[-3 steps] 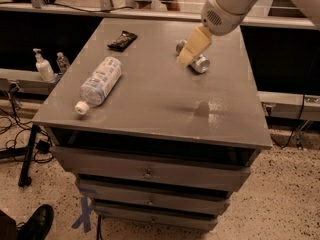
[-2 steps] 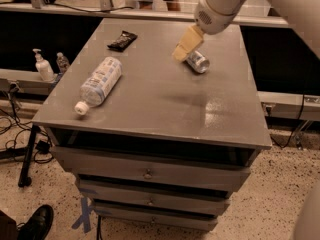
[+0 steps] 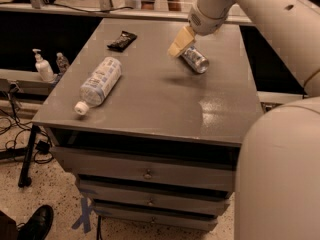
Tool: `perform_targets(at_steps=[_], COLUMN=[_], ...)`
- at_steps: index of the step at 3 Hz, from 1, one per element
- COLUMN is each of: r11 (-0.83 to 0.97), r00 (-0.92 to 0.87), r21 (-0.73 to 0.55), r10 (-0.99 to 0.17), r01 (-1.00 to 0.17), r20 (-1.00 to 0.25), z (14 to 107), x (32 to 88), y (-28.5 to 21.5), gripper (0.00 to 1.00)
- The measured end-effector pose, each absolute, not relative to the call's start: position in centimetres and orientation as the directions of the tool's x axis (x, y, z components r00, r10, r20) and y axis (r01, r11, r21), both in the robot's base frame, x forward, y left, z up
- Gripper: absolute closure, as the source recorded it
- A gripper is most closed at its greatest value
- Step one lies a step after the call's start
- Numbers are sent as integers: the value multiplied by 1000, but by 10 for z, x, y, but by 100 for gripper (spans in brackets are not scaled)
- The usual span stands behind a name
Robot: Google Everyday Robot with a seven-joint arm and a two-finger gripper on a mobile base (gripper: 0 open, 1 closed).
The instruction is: Place redbull can upright
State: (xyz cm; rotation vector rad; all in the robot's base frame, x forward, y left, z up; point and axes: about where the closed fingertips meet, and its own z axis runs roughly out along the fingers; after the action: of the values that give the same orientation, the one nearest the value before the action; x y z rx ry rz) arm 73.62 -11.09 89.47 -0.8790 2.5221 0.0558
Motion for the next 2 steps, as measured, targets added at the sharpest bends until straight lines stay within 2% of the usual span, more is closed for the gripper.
perform_targets(at_steps=[2], r11=[832], r00=[-747], r21=[-33], r10=[-513], r01=[-553], r20=[-423], z=[860], x=[781], y=[-98], gripper=[0])
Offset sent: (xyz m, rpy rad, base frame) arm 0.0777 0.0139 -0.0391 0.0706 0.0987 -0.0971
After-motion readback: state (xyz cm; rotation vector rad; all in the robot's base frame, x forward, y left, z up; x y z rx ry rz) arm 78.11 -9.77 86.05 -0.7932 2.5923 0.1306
